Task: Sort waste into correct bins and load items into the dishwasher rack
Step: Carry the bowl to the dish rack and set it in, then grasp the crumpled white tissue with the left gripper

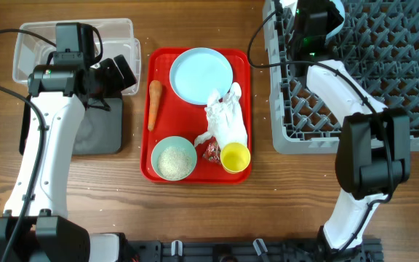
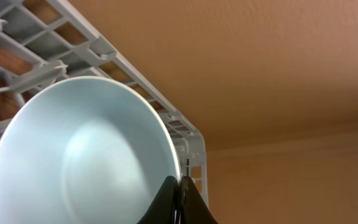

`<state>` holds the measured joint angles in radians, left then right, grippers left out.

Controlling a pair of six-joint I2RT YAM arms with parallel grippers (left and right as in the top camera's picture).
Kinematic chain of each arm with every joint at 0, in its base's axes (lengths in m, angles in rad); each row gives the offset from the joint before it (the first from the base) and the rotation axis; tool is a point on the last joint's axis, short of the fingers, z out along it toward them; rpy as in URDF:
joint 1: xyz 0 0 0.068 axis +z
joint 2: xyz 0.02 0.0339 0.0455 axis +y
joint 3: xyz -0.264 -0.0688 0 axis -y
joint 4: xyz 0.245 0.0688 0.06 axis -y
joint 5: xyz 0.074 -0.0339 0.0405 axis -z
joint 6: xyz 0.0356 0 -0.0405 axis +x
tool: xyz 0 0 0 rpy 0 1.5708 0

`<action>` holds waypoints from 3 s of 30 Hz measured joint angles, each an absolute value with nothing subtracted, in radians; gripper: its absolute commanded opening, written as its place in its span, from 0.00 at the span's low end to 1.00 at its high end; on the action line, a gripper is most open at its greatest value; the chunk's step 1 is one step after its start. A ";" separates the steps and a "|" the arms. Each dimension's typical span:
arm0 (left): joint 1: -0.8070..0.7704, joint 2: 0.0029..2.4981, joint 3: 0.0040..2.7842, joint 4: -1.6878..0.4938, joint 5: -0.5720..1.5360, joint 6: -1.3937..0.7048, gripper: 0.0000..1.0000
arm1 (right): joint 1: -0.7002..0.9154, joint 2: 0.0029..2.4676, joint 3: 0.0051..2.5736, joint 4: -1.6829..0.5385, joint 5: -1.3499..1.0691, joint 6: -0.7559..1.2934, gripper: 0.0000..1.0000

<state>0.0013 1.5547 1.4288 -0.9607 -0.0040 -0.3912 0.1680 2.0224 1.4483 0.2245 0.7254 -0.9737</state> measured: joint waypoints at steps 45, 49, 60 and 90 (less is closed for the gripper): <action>0.001 1.556 1.428 -0.995 -0.007 -0.391 1.00 | 0.533 1.795 1.450 -0.578 -0.083 -0.131 0.96; -0.020 1.556 1.428 -0.994 0.059 -0.319 1.00 | 0.473 1.774 1.450 -0.613 -0.231 0.059 1.00; -0.477 1.818 1.428 -0.857 0.136 -0.396 0.94 | -0.010 1.420 1.532 -0.789 -0.321 0.146 1.00; -0.601 1.952 1.483 -0.789 0.051 -0.698 0.04 | -0.010 1.450 1.531 -0.860 -0.320 0.073 1.00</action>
